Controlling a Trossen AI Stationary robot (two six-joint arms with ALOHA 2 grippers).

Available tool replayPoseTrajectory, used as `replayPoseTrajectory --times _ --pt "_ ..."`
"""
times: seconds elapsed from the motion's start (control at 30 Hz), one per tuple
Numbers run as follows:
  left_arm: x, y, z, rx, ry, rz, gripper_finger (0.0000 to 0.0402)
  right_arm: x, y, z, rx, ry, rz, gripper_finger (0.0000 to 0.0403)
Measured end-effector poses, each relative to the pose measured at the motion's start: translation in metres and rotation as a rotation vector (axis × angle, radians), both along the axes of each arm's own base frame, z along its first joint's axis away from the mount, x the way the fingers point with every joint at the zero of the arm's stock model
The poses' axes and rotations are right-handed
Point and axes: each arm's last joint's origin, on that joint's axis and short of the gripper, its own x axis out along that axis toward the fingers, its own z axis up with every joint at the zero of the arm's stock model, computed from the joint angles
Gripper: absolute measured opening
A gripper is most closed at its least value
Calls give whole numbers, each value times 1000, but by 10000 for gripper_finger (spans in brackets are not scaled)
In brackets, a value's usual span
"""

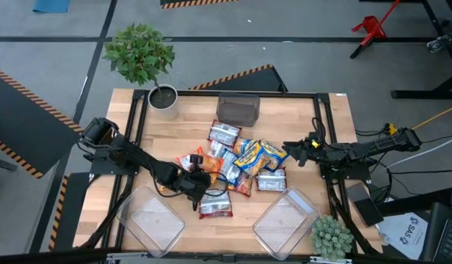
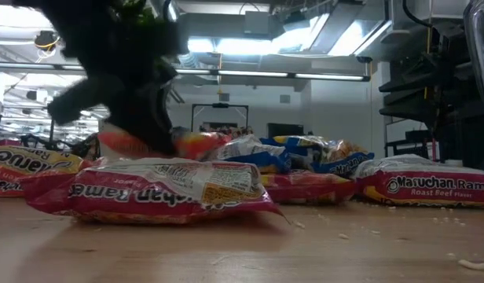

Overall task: Sort Maruchan noodles
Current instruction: Put the orange noodle pack into the black bin

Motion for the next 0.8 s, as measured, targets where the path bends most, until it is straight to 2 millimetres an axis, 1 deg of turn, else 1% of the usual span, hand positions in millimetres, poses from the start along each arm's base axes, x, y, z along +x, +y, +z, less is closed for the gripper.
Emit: replayPoseTrajectory --times 0.07,0.17,0.37,0.57,0.67,0.8 --pt "2 -1 9 -4 5 18 26 0 0 0 0 0 0 193" --pt "-2 2 20 28 46 46 26 0 0 0 -1 1 0 193" --pt "-4 16 41 0 -21 118 25 0 0 0 -1 3 -1 193" --pt "-4 42 68 16 -155 215 25 0 0 0 -5 5 -1 193" --pt "1 58 81 57 -210 205 25 0 0 0 -8 6 -3 193" --pt "14 87 89 140 -246 169 25 0 -1 0 -11 6 -20 193"
